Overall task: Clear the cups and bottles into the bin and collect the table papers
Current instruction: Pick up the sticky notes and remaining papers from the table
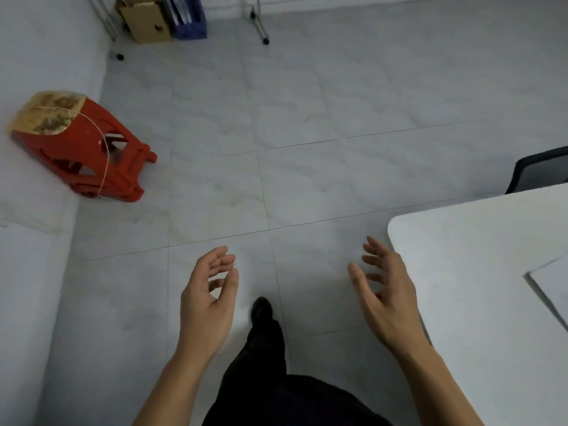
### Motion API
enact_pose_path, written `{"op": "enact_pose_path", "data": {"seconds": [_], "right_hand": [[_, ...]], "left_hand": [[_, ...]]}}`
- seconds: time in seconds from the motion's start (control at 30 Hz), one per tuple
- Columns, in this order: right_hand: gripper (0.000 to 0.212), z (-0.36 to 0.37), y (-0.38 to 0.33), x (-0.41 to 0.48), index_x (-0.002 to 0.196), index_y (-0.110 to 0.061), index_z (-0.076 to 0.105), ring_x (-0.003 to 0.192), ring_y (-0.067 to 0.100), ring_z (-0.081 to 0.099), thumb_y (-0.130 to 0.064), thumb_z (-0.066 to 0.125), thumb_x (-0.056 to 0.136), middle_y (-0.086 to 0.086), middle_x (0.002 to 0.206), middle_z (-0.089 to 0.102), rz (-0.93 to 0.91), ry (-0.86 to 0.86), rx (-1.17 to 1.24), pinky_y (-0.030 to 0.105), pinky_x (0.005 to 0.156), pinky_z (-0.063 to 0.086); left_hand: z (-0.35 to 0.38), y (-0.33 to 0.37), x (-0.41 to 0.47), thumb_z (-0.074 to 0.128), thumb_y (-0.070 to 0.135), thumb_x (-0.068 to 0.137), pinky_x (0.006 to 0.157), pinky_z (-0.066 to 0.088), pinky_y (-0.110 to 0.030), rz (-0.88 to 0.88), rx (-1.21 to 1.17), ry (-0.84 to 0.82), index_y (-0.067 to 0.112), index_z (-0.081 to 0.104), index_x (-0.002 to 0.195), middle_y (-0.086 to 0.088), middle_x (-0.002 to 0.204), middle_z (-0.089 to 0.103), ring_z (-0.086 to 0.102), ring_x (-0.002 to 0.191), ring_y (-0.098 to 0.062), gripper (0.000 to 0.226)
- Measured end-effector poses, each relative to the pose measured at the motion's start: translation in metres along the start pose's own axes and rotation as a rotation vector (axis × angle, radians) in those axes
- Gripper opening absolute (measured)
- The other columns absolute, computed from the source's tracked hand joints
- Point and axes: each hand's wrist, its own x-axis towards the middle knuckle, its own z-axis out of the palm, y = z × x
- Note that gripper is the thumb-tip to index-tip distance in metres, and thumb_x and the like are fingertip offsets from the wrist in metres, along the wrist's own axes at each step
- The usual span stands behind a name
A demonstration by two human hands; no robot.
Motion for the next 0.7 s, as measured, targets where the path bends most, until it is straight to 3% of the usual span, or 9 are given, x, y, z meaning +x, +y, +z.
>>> {"op": "enact_pose_path", "data": {"seconds": [0.17,0.27,0.5,0.7], "right_hand": [[0.052,-0.002,-0.031,0.105,0.141,-0.030,0.044,0.116,-0.004,0.055,-0.043,0.059,0.093,-0.013,0.130,0.056,0.084,0.221,0.028,0.019,0.087,0.048],[0.054,-0.009,-0.032,0.153,0.143,-0.026,0.045,0.116,-0.001,0.056,-0.046,0.059,0.094,-0.013,0.131,0.057,0.163,0.387,0.094,0.020,0.087,0.049],[0.055,-0.027,0.012,0.282,0.143,-0.030,0.044,0.117,-0.005,0.053,-0.044,0.059,0.092,-0.017,0.132,0.053,0.345,0.667,0.184,0.023,0.090,0.050],[0.055,-0.082,0.026,0.404,0.142,-0.038,0.041,0.116,-0.004,0.055,-0.034,0.065,0.093,-0.017,0.132,0.053,0.441,0.787,0.246,0.026,0.091,0.052]], "left_hand": [[0.038,0.073,0.169,0.061,0.013,0.096,0.083,0.050,-0.016,0.133,0.040,-0.195,0.029,0.058,0.121,0.016,0.108,0.067,0.062,0.105,0.000,0.030],[0.081,0.116,0.245,0.061,0.013,0.096,0.082,0.049,-0.012,0.200,0.067,-0.328,0.034,0.057,0.118,0.016,0.109,0.067,0.062,0.105,0.000,0.031],[0.234,0.168,0.373,0.062,0.014,0.096,0.085,0.048,-0.020,0.271,0.140,-0.638,0.043,0.055,0.115,0.012,0.113,0.067,0.061,0.107,0.001,0.036],[0.337,0.242,0.473,0.063,0.013,0.095,0.090,0.048,-0.025,0.304,0.122,-0.752,0.041,0.057,0.116,0.009,0.113,0.069,0.064,0.107,-0.001,0.036]]}}
